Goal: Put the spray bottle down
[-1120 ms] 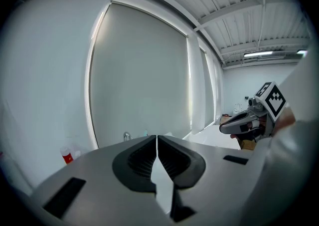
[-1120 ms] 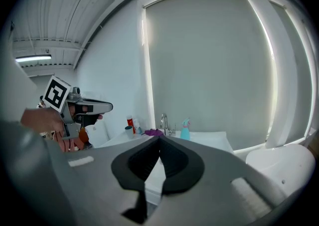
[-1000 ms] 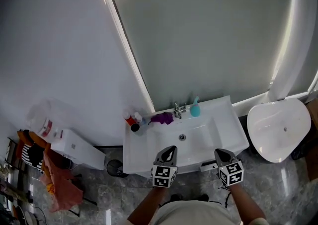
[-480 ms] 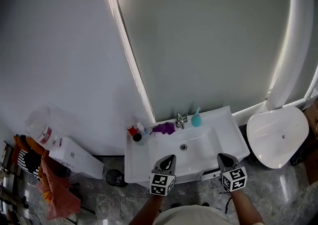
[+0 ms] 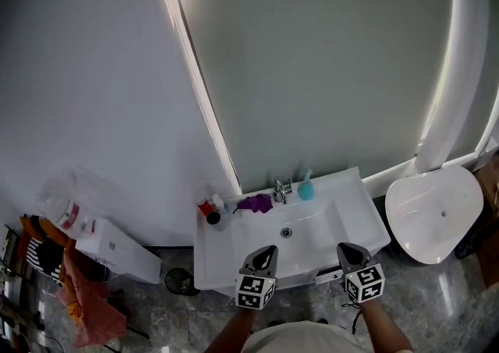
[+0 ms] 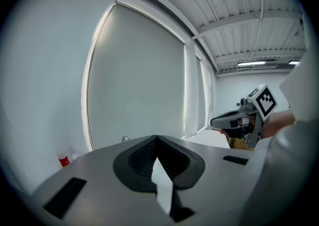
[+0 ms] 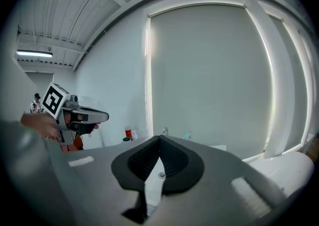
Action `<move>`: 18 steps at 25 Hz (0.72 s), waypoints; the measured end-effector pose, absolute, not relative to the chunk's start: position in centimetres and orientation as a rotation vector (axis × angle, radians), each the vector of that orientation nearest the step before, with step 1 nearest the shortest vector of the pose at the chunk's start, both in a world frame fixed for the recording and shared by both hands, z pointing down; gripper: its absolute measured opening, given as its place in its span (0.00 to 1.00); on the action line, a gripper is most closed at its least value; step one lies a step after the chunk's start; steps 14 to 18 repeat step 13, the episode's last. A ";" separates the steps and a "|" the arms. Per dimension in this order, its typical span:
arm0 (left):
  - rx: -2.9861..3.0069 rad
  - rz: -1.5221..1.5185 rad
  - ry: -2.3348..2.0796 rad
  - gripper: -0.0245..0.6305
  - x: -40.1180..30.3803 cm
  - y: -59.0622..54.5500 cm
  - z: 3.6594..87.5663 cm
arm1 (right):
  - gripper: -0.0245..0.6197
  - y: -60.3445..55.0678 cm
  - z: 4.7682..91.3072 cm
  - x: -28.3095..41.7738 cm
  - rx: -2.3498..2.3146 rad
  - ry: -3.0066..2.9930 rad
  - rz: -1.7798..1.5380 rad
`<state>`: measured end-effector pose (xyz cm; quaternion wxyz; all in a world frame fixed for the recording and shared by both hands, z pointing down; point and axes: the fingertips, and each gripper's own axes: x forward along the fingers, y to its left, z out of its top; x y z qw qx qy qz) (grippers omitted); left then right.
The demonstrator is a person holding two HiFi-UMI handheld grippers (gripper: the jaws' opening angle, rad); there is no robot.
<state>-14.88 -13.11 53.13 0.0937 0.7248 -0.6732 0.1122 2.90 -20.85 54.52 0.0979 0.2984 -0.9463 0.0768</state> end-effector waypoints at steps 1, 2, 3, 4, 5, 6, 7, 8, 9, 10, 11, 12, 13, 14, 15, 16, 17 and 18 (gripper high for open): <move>2.149 0.334 -1.998 0.05 -14.9 -13.1 53.1 | 0.05 -20.9 54.4 3.0 0.884 -2.800 0.224; 2.148 0.336 -1.997 0.05 -15.0 -13.2 53.2 | 0.05 -21.0 54.3 3.0 0.885 -2.799 0.223; 2.147 0.338 -1.996 0.05 -14.9 -13.2 53.2 | 0.05 -21.2 54.3 3.1 0.886 -2.799 0.222; 2.147 0.338 -1.994 0.05 -14.9 -13.3 53.3 | 0.05 -21.3 54.3 3.3 0.888 -2.799 0.223; 2.147 0.339 -1.991 0.05 -14.8 -13.3 53.3 | 0.05 -21.4 54.3 3.4 0.889 -2.798 0.223; 2.150 0.339 -1.989 0.05 -14.7 -13.4 53.3 | 0.05 -21.5 54.3 3.5 0.888 -2.797 0.224; 2.152 0.340 -1.987 0.05 -14.6 -13.5 53.3 | 0.05 -21.6 54.3 3.5 0.887 -2.797 0.224; 2.155 0.341 -1.985 0.05 -14.5 -13.6 53.2 | 0.05 -21.7 54.3 3.6 0.885 -2.797 0.224; 2.158 0.341 -1.985 0.05 -14.3 -13.6 53.2 | 0.05 -21.7 54.3 3.8 0.885 -2.798 0.224; 2.159 0.341 -1.984 0.05 -14.2 -13.6 53.1 | 0.05 -21.6 54.3 3.9 0.885 -2.799 0.223; 2.159 0.341 -1.984 0.05 -14.1 -13.6 53.1 | 0.05 -21.6 54.2 3.9 0.885 -2.800 0.223; 2.160 0.341 -1.984 0.05 -14.0 -13.5 53.0 | 0.05 -21.6 54.1 4.0 0.884 -2.801 0.223; 2.160 0.342 -1.984 0.05 -13.9 -13.5 53.0 | 0.05 -21.6 54.0 4.0 0.884 -2.802 0.223; 2.160 0.342 -1.984 0.05 -13.9 -13.5 53.0 | 0.05 -21.6 54.0 4.0 0.884 -2.802 0.223; 2.160 0.342 -1.984 0.05 -13.9 -13.5 53.0 | 0.05 -21.6 54.0 4.0 0.884 -2.802 0.223; 2.160 0.342 -1.984 0.05 -13.9 -13.5 53.0 | 0.05 -21.6 54.0 4.0 0.884 -2.802 0.223; 2.160 0.342 -1.984 0.05 -13.9 -13.5 53.0 | 0.05 -21.6 54.0 4.0 0.884 -2.802 0.223; 2.160 0.342 -1.984 0.05 -13.9 -13.5 53.0 | 0.05 -21.6 54.0 4.0 0.884 -2.802 0.223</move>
